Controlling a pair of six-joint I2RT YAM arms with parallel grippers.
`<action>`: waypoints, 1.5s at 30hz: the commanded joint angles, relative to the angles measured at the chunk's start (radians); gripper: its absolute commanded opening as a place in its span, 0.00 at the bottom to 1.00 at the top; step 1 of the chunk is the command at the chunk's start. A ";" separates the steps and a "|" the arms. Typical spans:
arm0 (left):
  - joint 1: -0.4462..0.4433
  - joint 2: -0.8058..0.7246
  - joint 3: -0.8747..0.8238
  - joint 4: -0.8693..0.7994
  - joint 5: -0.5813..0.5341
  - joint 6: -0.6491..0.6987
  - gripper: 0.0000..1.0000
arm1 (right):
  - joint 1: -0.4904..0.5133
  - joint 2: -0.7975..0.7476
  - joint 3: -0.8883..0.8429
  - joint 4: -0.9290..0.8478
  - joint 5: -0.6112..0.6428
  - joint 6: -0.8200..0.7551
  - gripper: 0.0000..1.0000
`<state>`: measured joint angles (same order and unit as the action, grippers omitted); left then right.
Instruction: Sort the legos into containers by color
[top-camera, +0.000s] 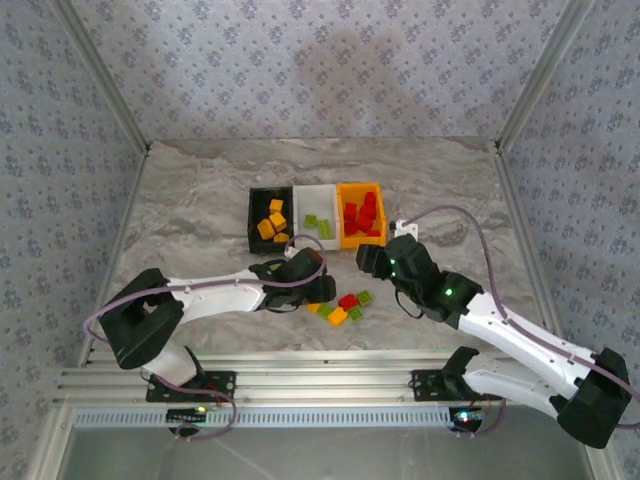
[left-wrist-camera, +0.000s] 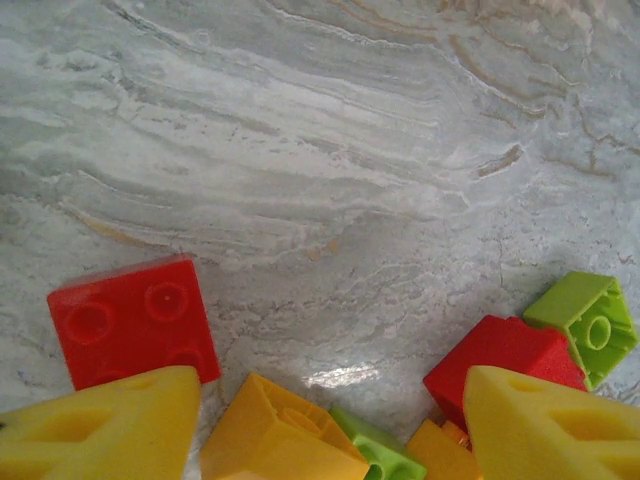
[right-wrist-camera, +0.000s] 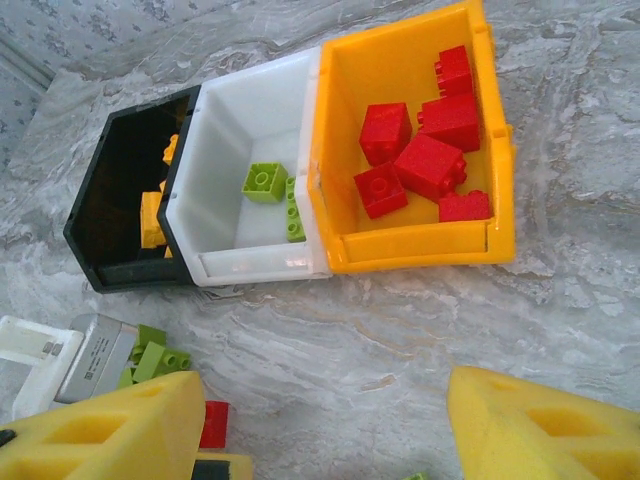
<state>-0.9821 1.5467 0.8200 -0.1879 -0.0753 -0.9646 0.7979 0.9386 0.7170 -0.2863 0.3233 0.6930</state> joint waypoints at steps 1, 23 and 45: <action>-0.002 -0.007 -0.044 -0.110 0.005 -0.017 0.65 | -0.010 -0.029 -0.017 -0.038 0.036 0.012 0.67; -0.049 -0.322 -0.058 -0.409 -0.093 0.232 0.74 | -0.023 -0.048 -0.021 -0.033 0.008 0.027 0.67; -0.128 0.008 -0.036 -0.162 -0.221 0.371 0.53 | -0.032 -0.080 -0.011 -0.064 0.007 0.022 0.68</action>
<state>-1.1069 1.5429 0.7586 -0.3759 -0.2604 -0.6174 0.7715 0.8722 0.6983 -0.3264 0.3260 0.7006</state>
